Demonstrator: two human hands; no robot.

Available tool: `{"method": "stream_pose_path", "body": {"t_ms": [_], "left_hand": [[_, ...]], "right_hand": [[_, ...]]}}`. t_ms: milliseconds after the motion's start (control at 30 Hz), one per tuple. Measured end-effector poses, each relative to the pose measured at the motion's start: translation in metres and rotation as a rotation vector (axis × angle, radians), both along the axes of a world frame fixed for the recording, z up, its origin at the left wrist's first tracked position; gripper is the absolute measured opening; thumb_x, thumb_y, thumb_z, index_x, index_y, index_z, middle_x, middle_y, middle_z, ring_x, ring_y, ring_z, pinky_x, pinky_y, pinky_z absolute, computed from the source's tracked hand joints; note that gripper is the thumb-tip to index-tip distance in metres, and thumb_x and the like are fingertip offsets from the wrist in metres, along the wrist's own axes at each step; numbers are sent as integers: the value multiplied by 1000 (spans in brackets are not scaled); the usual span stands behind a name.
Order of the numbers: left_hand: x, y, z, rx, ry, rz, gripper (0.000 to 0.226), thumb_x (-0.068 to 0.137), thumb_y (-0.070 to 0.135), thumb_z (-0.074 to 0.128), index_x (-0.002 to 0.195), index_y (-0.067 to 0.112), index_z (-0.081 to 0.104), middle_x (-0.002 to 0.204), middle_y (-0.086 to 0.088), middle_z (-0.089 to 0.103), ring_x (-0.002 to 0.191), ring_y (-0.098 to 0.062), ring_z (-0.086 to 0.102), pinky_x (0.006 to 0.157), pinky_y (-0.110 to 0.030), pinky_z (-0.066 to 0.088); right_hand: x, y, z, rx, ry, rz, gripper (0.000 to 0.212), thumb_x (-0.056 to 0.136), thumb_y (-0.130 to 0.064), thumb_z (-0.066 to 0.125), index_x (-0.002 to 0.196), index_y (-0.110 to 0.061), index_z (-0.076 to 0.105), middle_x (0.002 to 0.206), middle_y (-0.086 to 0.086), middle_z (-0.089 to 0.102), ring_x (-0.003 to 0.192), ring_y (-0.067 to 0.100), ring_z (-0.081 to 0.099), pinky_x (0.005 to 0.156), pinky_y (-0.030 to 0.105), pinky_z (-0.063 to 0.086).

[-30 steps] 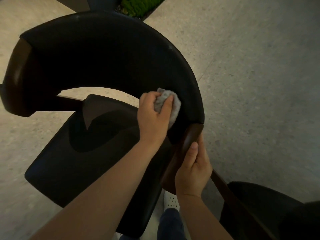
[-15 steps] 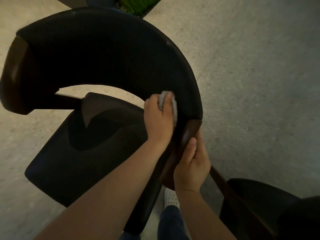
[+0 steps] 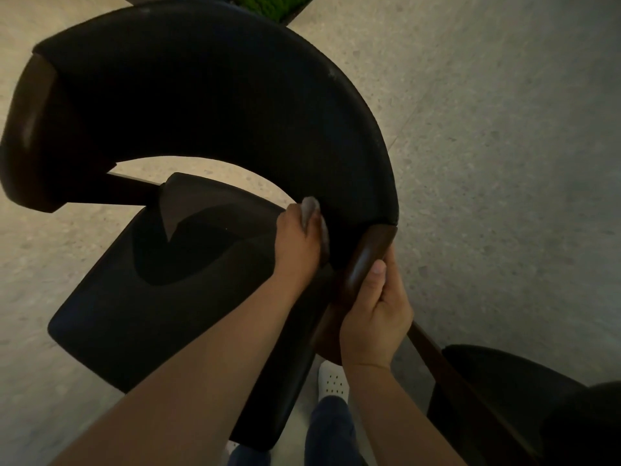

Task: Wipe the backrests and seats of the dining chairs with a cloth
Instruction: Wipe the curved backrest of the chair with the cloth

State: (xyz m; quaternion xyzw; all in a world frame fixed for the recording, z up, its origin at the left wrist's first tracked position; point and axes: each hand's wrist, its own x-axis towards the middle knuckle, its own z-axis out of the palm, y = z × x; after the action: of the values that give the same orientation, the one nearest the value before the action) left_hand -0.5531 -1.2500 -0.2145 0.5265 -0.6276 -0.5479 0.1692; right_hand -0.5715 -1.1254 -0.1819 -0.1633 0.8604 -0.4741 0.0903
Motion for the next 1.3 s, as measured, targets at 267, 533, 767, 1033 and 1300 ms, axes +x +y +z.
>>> {"method": "stream_pose_path", "body": {"t_ms": [267,533,767,1033,1300], "left_hand": [[17,-23,37,-187,45,-44,9,98,40,49,101,32,51,101,5,54,87,-3,57,68,-16,41],[2,-34,70,-349,86,-65,22,98,39,50,105,19,56,102,-3,58,88,-6,57,74,-14,43],[-20,-28,96,-455,238,-157,23,95,37,57,110,19,56,110,0,50,95,-4,55,82,-11,45],[-42,-29,83,-644,120,-216,34,91,45,60,109,16,56,109,-3,46,96,-14,50,82,-18,45],[-5,-42,67,-397,20,-38,24,99,39,48,104,17,53,104,-4,52,82,3,49,70,-2,37]], "right_hand": [[-20,-15,27,-92,-69,-65,55,94,-57,28,138,-31,48,103,-23,63,96,-3,59,75,16,45],[-33,-48,31,-140,-27,-74,45,101,-43,30,106,-13,62,75,-3,57,66,9,53,59,21,40],[-28,-48,31,-248,-51,-160,37,103,-29,30,108,-20,65,66,-14,56,61,1,53,55,10,40],[-29,-48,30,-240,-46,-143,42,102,-33,30,105,-10,65,67,-17,57,59,0,54,52,9,40],[-28,-47,31,-188,-24,-148,48,102,-40,27,105,-11,65,63,-12,50,58,2,51,53,10,39]]}}
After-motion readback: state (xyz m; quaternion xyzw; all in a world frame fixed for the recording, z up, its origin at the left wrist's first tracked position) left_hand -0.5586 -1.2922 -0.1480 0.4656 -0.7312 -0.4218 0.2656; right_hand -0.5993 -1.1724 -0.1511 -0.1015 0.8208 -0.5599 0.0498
